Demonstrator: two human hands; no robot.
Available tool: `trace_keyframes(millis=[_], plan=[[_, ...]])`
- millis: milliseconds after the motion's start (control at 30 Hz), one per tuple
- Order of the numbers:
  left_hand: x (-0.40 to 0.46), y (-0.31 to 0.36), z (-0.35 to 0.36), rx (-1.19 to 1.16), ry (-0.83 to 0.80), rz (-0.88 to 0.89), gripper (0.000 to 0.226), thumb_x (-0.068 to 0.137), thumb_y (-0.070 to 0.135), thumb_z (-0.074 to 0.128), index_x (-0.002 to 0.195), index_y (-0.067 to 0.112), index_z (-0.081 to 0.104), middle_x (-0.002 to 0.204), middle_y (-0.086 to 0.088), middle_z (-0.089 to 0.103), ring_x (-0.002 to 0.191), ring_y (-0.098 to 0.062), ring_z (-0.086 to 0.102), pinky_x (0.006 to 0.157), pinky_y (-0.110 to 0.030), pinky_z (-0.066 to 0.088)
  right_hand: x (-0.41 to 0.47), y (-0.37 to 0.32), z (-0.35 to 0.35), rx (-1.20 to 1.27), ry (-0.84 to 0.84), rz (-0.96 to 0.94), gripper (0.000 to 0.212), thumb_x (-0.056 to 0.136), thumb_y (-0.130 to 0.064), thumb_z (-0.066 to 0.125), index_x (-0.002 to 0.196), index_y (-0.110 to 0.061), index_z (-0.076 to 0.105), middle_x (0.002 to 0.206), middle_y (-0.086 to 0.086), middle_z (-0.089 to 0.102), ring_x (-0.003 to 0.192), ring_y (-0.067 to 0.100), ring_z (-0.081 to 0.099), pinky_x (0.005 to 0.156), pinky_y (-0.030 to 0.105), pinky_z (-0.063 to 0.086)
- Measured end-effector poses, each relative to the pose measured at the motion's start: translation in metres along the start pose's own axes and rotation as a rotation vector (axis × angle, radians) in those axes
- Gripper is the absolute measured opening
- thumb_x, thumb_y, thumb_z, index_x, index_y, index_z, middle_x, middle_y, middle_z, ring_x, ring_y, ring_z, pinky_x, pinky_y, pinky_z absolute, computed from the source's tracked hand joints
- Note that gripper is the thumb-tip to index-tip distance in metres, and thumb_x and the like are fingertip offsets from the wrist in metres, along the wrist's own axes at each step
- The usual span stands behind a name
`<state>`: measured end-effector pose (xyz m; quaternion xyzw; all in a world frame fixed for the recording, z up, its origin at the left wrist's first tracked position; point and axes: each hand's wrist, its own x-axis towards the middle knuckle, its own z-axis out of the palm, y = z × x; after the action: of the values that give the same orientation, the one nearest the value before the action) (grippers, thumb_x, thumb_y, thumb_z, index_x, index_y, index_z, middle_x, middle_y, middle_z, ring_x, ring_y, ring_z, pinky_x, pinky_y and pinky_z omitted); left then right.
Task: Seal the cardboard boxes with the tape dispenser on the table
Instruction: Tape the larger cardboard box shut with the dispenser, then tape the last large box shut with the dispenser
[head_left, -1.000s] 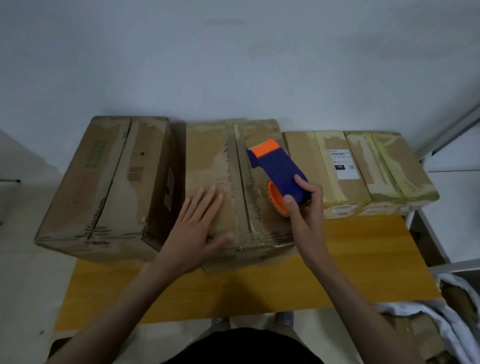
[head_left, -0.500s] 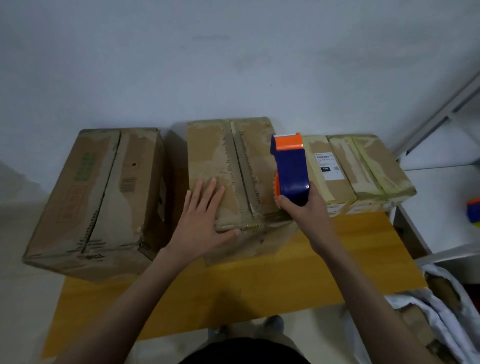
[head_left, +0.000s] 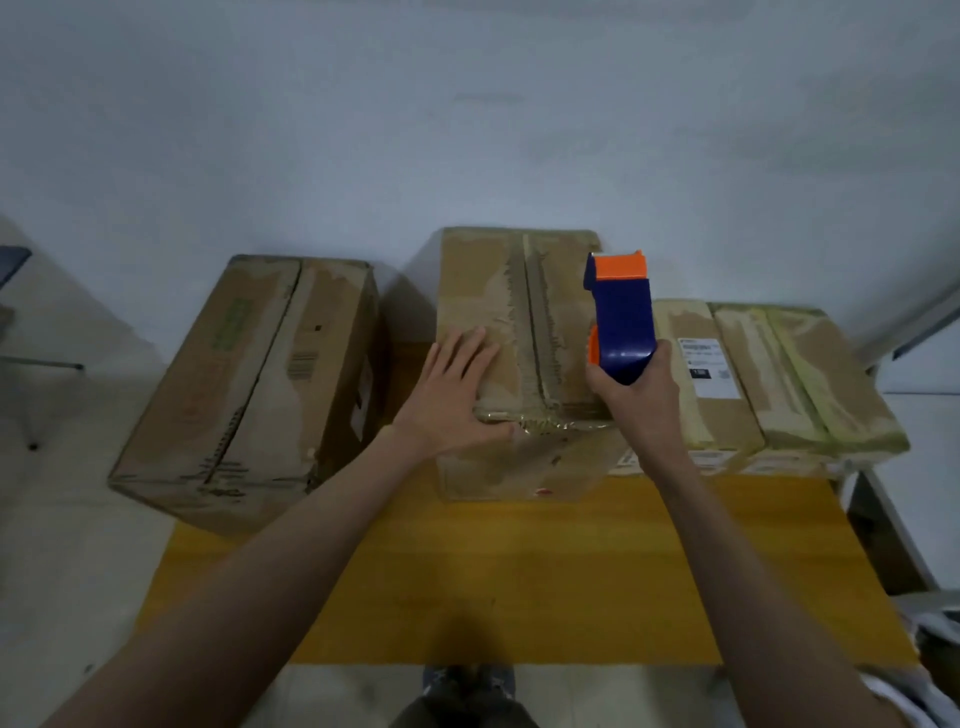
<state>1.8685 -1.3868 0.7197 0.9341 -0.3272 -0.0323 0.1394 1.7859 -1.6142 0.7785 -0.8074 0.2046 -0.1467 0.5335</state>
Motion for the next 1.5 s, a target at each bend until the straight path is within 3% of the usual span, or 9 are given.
trace_keyframes(millis=[200,300,533,633,800,1000,1167,1333,1500], plan=[[-0.009,-0.008,-0.019,-0.138,-0.094,-0.033,0.100,0.085,0.080,0.047,0.161,0.026,0.008,0.168,0.008,-0.004,0.154,-0.013,-0.011,0.125,-0.044,-0.008,-0.008,-0.007,0.003,0.066,0.014,0.005,0.047,0.083,-0.017,0.078,0.116,-0.022,0.045,0.101,-0.007,0.057,0.085,0.003,0.058,0.067,0.019,0.044],[-0.028,-0.033,-0.043,-0.156,-0.017,-0.114,0.083,0.093,0.072,0.043,0.159,0.032,0.014,0.168,0.007,0.009,0.154,-0.017,0.004,0.125,-0.042,-0.002,-0.010,-0.020,0.010,0.090,-0.014,0.016,0.051,0.081,-0.018,0.079,0.119,-0.026,0.046,0.104,-0.009,0.058,0.089,0.003,0.058,0.070,0.022,0.045],[-0.099,-0.182,-0.082,0.029,-0.045,-0.567,0.071,0.093,0.059,0.057,0.153,0.032,0.033,0.166,-0.004,0.014,0.152,-0.034,0.014,0.123,-0.052,0.011,-0.038,-0.080,0.089,0.033,-0.237,-0.129,0.051,0.078,-0.021,0.083,0.120,-0.025,0.055,0.106,-0.006,0.066,0.093,0.005,0.065,0.077,0.025,0.054],[-0.128,-0.240,-0.093,0.018,-0.155,-0.721,0.076,0.088,0.061,0.063,0.153,0.037,0.031,0.166,-0.005,0.013,0.150,-0.040,0.015,0.121,-0.057,0.016,-0.055,-0.100,0.135,0.052,-0.370,-0.122,0.047,0.078,-0.014,0.082,0.114,-0.028,0.055,0.101,-0.010,0.066,0.086,-0.004,0.064,0.072,0.017,0.053],[-0.155,-0.265,-0.093,-0.166,-0.238,-0.649,0.090,0.087,0.045,0.074,0.159,0.025,0.024,0.165,-0.012,0.011,0.149,-0.032,0.023,0.119,-0.044,0.027,-0.078,-0.105,0.202,0.095,-0.450,0.028,0.042,0.079,-0.013,0.080,0.110,-0.025,0.054,0.095,-0.008,0.063,0.076,-0.004,0.062,0.066,0.017,0.050],[-0.182,-0.252,-0.068,-0.165,-0.144,-0.581,0.093,0.077,0.062,0.074,0.155,0.035,0.031,0.159,0.000,-0.008,0.141,-0.042,0.025,0.117,-0.051,0.031,-0.090,-0.107,0.250,0.136,-0.467,0.083,0.040,0.082,-0.017,0.079,0.114,-0.020,0.055,0.104,-0.002,0.059,0.091,0.010,0.059,0.072,0.022,0.045],[-0.220,-0.219,-0.055,-0.213,-0.090,-0.511,0.089,0.073,0.071,0.072,0.148,0.038,0.037,0.155,0.007,0.001,0.141,-0.036,0.031,0.111,-0.052,0.041,-0.092,-0.100,0.269,0.089,-0.435,0.082,0.046,0.083,-0.022,0.080,0.121,-0.020,0.054,0.107,-0.004,0.061,0.095,0.007,0.060,0.072,0.018,0.044],[-0.207,-0.214,-0.074,-0.286,0.019,-0.488,0.048,0.087,0.059,0.065,0.122,0.027,0.054,0.135,-0.001,0.034,0.110,-0.024,0.059,0.091,-0.038,0.054,-0.105,-0.081,0.269,-0.013,-0.397,0.070,0.047,0.084,-0.021,0.079,0.122,-0.022,0.052,0.107,-0.010,0.060,0.090,-0.003,0.060,0.066,0.011,0.043],[-0.128,-0.267,-0.092,-0.317,0.019,-0.539,0.074,0.087,0.044,0.074,0.147,0.019,0.040,0.151,-0.009,0.026,0.121,-0.035,0.055,0.099,-0.046,0.050,-0.110,-0.076,0.268,-0.038,-0.394,0.060,0.049,0.082,-0.021,0.080,0.121,-0.021,0.050,0.108,-0.009,0.061,0.089,-0.006,0.060,0.064,0.005,0.045]])
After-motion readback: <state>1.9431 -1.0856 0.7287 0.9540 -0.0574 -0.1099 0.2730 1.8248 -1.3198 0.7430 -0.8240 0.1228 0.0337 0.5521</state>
